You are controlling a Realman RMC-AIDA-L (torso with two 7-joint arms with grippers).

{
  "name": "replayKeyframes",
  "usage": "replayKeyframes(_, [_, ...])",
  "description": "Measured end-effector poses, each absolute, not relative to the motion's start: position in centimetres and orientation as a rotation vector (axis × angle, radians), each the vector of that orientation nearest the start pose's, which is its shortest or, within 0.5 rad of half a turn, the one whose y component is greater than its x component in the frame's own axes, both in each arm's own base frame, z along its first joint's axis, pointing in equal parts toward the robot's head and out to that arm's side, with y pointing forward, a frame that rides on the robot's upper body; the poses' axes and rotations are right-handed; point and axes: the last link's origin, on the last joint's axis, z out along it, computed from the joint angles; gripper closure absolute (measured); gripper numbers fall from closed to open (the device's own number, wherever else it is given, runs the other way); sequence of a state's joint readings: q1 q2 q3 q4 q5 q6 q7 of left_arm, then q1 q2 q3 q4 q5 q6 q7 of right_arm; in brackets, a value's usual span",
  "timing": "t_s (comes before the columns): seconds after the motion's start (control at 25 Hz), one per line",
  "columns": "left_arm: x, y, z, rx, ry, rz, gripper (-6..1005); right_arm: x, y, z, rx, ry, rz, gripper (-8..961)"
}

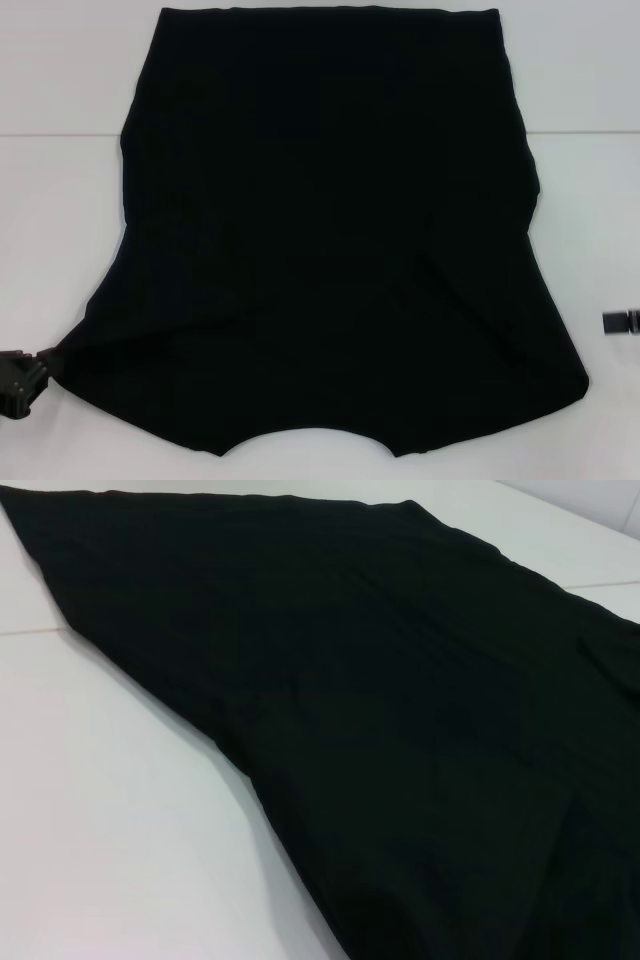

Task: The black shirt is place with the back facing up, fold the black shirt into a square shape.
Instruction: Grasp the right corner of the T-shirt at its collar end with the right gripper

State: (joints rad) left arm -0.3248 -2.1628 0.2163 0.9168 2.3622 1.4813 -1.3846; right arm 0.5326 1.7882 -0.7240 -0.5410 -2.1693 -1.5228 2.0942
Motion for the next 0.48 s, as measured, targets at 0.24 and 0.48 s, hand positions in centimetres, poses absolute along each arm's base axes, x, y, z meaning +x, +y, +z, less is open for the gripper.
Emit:
replayKeyframes(0.24, [-37.7, 25.5, 5.3, -2.263, -0.96, -0.374, 983, 34.1, 33.4, 8.3, -2.392, 1.634, 0.22, 98])
replayKeyframes(0.48, [-37.4, 25.5, 5.3, -2.275, -0.949, -0.391, 984, 33.8, 33.5, 7.0, -2.422, 1.654, 0.12, 98])
